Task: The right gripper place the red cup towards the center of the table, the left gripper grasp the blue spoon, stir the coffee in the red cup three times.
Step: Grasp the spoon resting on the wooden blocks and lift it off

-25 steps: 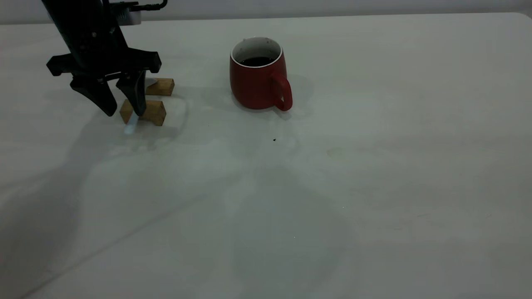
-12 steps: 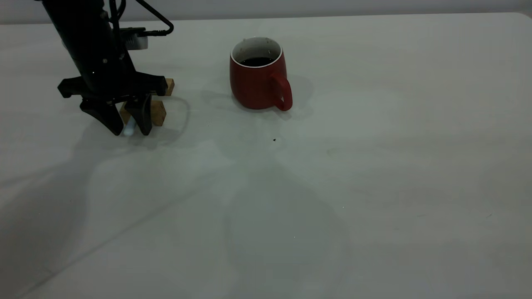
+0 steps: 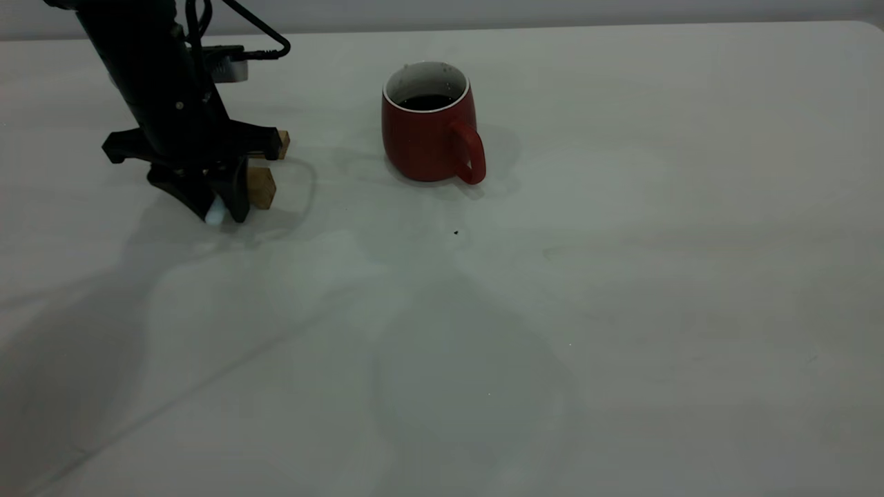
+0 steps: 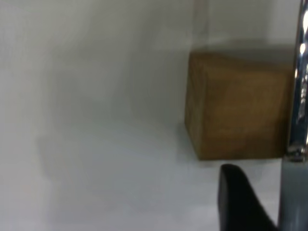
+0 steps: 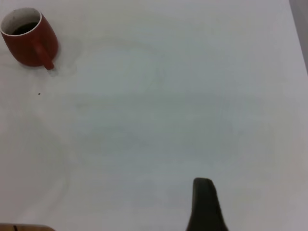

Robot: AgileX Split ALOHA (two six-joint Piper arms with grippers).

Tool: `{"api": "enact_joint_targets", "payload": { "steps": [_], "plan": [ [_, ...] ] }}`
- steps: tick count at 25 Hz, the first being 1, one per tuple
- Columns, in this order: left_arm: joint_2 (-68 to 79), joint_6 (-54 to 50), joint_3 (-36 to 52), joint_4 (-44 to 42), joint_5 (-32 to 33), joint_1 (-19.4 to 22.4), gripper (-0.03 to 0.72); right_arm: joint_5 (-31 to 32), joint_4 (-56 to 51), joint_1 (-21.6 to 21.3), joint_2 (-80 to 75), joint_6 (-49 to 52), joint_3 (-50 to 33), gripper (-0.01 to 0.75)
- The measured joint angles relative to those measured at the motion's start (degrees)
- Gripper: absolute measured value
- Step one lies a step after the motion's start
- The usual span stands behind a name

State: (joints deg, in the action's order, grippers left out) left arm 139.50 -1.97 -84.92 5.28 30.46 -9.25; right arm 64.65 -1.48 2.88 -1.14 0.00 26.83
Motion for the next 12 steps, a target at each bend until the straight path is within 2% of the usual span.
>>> {"api": "enact_joint_targets", "payload": {
  "steps": [3, 5, 9, 12],
  "plan": [
    [0.0, 0.0, 0.0, 0.0, 0.0, 0.0, 0.117, 0.0, 0.0, 0.0, 0.0, 0.0, 0.0, 0.572],
    [-0.1, 0.0, -0.6, 0.3, 0.8, 0.0, 0.123, 0.0, 0.0, 0.0, 0.0, 0.0, 0.0, 0.572],
    [-3.3, 0.0, -3.7, 4.5, 7.7, -0.5, 0.123, 0.0, 0.0, 0.0, 0.0, 0.0, 0.0, 0.572],
    [-7.7, -1.8, -6.3, 11.8, 11.5, -1.2, 0.123, 0.0, 0.0, 0.0, 0.0, 0.0, 0.0, 0.572]
  ]
}}
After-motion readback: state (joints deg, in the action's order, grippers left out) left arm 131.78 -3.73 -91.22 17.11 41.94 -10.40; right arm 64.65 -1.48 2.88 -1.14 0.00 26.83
